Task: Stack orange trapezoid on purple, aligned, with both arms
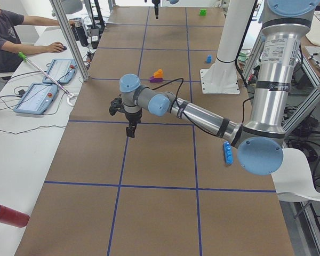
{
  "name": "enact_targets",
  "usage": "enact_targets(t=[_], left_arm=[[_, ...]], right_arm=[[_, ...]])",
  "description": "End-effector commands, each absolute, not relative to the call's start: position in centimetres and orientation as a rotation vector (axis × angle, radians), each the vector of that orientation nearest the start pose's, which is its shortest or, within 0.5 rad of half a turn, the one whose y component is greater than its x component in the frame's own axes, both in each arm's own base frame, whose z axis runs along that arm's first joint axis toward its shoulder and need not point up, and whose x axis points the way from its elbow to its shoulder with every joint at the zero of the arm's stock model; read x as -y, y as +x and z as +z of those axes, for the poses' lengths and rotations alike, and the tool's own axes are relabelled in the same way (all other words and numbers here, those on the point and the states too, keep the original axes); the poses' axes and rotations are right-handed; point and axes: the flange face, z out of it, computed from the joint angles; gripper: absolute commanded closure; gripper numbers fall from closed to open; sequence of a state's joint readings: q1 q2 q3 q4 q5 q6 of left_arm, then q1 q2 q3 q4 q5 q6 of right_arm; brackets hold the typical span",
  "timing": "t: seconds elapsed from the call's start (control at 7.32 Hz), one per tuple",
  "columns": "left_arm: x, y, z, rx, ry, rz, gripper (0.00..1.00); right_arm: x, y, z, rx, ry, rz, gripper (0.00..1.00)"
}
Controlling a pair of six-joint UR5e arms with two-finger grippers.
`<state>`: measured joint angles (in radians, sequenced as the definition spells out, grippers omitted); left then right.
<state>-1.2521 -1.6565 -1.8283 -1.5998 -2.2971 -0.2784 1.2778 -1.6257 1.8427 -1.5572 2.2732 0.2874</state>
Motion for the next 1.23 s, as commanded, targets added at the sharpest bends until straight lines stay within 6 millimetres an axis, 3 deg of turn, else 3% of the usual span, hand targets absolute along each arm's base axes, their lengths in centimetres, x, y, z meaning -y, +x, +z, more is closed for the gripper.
enact_targets(t=[0.0,0.27,0.41,0.55,0.68,0.82,1.09], left_arm=[[49.3,5.5,53.4,-0.807,0.083,0.115,0.0],[48.4,4.9,54.6,-0.791,0.083,0.125,0.0],[48.6,3.7,55.0,-0.785,0.1,0.139,0.0],[49.0,1.9,55.0,-0.781,0.124,0.141,0.0],[49.3,1.4,56.6,-0.775,0.11,0.147,0.0],[49.5,0.5,57.6,-0.776,0.113,0.163,0.0],[50.0,0.6,59.1,-0.776,0.057,0.135,0.0]], right_arm=[[45.4,-1.6,61.0,0.778,0.0,-0.05,0.0],[44.9,0.2,64.4,0.803,0.028,-0.032,0.0],[44.9,0.7,64.9,0.802,0.026,-0.018,0.0],[45.8,2.0,63.5,0.814,0.067,-0.003,0.0],[47.9,1.9,61.0,0.815,0.101,-0.013,0.0],[49.2,2.0,60.2,0.806,0.083,-0.004,0.0],[48.6,2.1,60.7,0.796,0.074,0.001,0.0]])
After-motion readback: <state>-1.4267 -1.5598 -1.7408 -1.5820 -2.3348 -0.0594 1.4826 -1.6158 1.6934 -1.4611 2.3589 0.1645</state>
